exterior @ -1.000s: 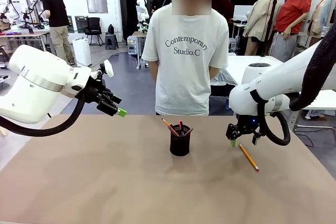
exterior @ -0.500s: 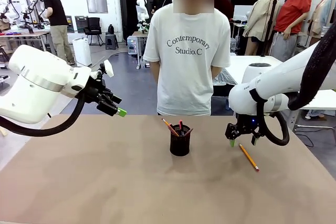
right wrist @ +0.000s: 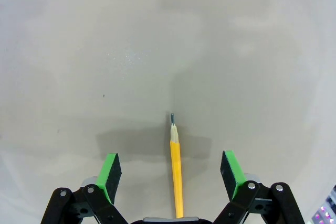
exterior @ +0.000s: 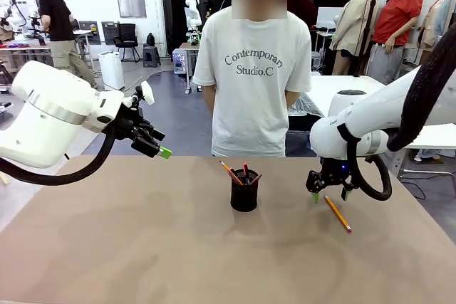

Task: Place the pens into the pen holder.
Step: Pick up a writing instrument from the table and place it into the Pen holder.

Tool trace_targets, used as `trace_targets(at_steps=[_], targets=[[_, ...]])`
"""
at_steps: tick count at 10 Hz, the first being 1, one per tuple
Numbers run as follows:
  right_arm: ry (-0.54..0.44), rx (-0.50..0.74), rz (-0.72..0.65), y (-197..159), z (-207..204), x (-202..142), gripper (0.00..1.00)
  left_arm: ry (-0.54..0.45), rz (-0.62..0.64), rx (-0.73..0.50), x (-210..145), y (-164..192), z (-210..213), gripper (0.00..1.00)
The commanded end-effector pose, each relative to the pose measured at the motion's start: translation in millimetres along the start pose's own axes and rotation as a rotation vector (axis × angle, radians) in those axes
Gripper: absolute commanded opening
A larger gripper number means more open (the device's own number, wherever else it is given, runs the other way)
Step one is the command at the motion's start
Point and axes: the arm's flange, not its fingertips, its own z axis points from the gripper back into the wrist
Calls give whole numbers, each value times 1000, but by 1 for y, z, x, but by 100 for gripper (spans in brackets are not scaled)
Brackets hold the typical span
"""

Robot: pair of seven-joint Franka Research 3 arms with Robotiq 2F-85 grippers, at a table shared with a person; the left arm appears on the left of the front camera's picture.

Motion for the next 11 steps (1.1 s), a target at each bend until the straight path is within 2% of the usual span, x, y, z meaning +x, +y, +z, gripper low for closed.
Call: trace_targets(at_steps=[1,7,8,11], targets=[[-11,23,-10,-8,-1,14,100,4,6,7,0,0,2,100],[19,17,6,-12,-10,15,100,4,6,7,0,0,2,100],[10,10,29,-12,-10,13,87,4,6,7,0,0,2,100],[24,24,33,-13,-9,14,27,4,6,7,0,0,2,100]])
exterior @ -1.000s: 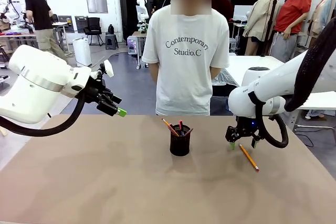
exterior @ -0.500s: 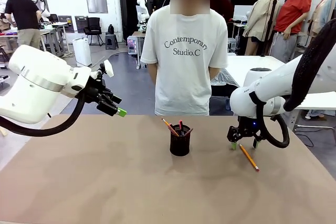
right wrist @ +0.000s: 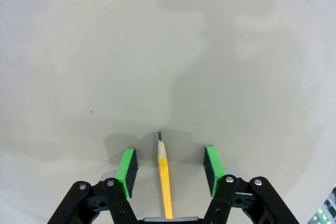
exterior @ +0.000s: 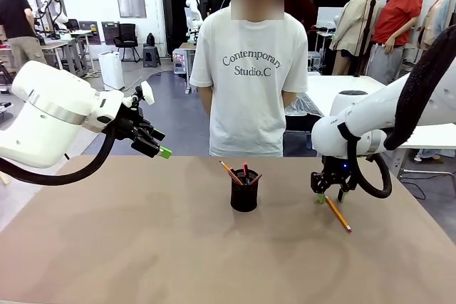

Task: Place the pens into the pen holder.
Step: Pick up a writing instrument from the table and place it into the Pen holder.

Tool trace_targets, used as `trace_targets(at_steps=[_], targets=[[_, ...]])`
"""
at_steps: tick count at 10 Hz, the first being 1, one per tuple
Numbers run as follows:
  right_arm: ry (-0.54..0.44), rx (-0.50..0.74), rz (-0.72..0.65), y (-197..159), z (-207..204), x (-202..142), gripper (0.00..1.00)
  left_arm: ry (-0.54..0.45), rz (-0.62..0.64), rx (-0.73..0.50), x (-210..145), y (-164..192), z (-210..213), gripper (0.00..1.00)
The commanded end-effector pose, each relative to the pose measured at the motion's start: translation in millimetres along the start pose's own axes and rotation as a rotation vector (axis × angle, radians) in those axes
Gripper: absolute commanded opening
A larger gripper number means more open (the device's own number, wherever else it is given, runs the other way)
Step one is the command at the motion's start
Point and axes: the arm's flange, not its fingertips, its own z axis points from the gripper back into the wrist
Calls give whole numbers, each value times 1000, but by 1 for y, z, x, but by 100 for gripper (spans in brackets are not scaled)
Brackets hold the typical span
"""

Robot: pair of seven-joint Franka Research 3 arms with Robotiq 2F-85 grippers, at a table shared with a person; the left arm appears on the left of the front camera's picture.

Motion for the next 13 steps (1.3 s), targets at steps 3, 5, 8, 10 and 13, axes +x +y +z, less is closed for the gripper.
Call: trace_targets(at_steps=[3,5,8,10,13], targets=[[31,18,33,-3,-4,2,0,4,6,7,0,0,2,100],[38,23,37,-1,-5,1,0,4,6,7,0,0,2,100],[41,25,52,-1,-5,0,0,4,6,7,0,0,2,100],[36,27,63,-1,-2,0,0,4,6,7,0,0,2,100],[-62,154,107,-4,23,-3,0,4,6,7,0,0,2,100]])
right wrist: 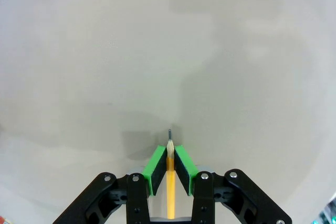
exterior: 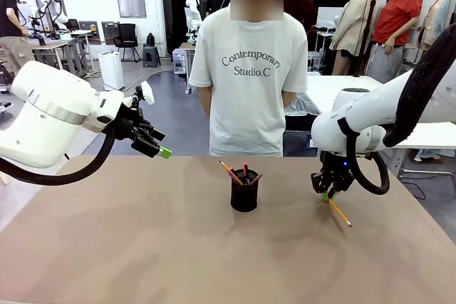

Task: Place the pens into the pen holder.
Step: Pick up a writing instrument from the table and place it into the Pen holder.

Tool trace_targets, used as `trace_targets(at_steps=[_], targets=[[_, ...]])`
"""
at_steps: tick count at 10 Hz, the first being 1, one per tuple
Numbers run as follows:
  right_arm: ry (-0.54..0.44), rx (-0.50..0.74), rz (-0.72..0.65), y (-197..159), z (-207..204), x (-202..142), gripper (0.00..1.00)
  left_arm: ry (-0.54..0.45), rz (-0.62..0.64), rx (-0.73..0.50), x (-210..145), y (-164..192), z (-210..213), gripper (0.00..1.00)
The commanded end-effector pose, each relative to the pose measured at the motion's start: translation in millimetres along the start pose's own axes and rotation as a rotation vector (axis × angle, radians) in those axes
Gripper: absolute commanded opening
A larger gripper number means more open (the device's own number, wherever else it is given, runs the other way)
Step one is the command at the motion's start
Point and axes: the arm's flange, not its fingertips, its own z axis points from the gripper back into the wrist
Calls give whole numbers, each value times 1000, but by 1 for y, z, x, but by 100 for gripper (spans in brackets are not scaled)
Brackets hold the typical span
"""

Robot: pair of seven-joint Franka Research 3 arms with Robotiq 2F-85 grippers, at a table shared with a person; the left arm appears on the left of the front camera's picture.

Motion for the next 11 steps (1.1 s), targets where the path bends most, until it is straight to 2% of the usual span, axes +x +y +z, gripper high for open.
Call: trace_targets(at_steps=[1,2,4,6,7,11], targets=[[-111,186,64,-8,26,-4,0,4,6,7,0,0,2,100],[-178,292,66,-12,40,-4,0,4,6,7,0,0,2,100],[-318,425,85,-18,63,-6,0,4,6,7,0,0,2,100],[-430,620,184,-14,78,-2,0,4,6,7,0,0,2,100],[-521,636,192,-15,83,-1,0,4,6,7,0,0,2,100],[-884,597,446,-11,103,-12,0,4,6,7,0,0,2,100]])
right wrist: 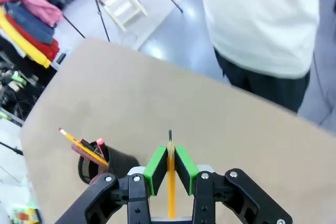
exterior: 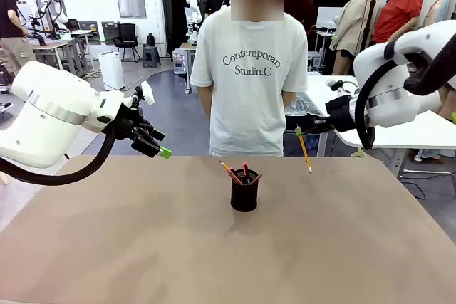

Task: Place the pens into the pen holder.
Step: Pick up a writing instrument from the table and place it into the Pen holder.

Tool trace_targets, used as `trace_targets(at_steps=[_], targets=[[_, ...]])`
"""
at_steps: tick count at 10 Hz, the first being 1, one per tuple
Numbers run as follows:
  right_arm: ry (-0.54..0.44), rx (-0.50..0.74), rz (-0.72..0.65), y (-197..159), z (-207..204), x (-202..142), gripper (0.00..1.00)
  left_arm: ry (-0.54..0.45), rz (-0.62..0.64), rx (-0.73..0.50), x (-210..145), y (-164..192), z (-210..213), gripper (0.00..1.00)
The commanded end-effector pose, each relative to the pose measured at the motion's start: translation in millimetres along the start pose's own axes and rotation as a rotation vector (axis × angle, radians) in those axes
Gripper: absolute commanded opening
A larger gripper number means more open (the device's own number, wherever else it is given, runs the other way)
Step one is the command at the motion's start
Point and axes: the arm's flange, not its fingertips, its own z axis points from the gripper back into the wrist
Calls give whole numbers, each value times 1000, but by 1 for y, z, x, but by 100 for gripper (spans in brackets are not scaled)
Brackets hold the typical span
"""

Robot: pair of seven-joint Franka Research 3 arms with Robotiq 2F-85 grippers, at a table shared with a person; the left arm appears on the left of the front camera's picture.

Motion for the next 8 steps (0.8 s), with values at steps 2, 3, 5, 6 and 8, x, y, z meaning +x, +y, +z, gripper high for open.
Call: trace_targets(at_steps=[2,3,5,6,8], targets=[[-115,16,166,19,14,-16,0,3,6,7,0,0,2,100],[-62,2,92,5,7,5,0,3,6,7,0,0,2,100],[-62,2,92,5,7,5,0,3,6,7,0,0,2,100],[-62,2,92,5,7,5,0,3,6,7,0,0,2,100],[-76,2,114,4,7,-4,0,3,6,7,0,0,2,100]])
